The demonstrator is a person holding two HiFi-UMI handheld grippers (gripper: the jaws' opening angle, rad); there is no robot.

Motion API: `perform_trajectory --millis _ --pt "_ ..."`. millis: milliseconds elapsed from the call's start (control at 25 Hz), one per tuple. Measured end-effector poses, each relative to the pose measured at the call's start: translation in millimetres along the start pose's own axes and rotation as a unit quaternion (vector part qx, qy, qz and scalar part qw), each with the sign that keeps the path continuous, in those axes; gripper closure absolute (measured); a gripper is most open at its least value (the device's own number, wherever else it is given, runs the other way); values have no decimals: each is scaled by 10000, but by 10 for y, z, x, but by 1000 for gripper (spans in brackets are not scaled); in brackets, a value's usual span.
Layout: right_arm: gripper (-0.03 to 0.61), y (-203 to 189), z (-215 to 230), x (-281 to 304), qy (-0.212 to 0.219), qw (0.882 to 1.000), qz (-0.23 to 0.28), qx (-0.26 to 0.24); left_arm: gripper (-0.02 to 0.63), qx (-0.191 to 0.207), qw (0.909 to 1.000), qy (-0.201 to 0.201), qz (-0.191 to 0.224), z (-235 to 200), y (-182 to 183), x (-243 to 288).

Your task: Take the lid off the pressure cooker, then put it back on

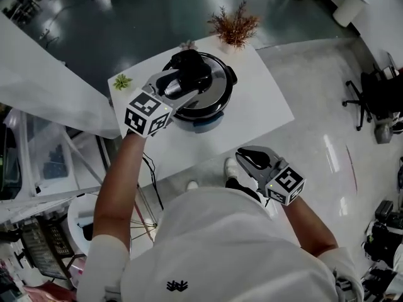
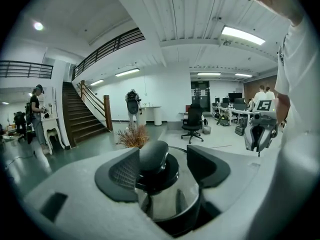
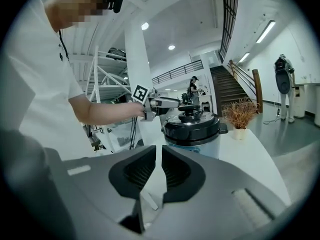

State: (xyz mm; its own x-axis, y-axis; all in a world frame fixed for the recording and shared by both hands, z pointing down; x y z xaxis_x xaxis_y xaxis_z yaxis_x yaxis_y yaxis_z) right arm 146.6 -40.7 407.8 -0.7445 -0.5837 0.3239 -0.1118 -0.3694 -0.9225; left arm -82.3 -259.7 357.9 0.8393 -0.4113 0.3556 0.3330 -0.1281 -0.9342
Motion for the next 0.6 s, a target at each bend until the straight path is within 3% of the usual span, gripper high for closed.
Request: perform_trajectory --millis 240,600 --pt "529 97 511 -44 130 9999 31 -24 301 102 9997 -28 -232 -179 51 322" --pt "529 122 954 -29 341 9994 -61 -12 298 27 9975 -430 -557 -285 13 600"
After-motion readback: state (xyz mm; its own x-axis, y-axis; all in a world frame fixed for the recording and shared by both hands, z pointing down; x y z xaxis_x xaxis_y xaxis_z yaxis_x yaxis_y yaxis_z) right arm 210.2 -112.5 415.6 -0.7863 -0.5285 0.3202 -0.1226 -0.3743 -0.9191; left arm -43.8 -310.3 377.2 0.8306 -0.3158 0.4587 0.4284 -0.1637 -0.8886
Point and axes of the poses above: the fingertips, and each gripper's own axes: x forward along the fingers, z to its right, y out of its top, the point moved 9 cm from there along -x, backward along the fingers, and after that the axes turned 1 degree about -y, right-handed, at the moved point
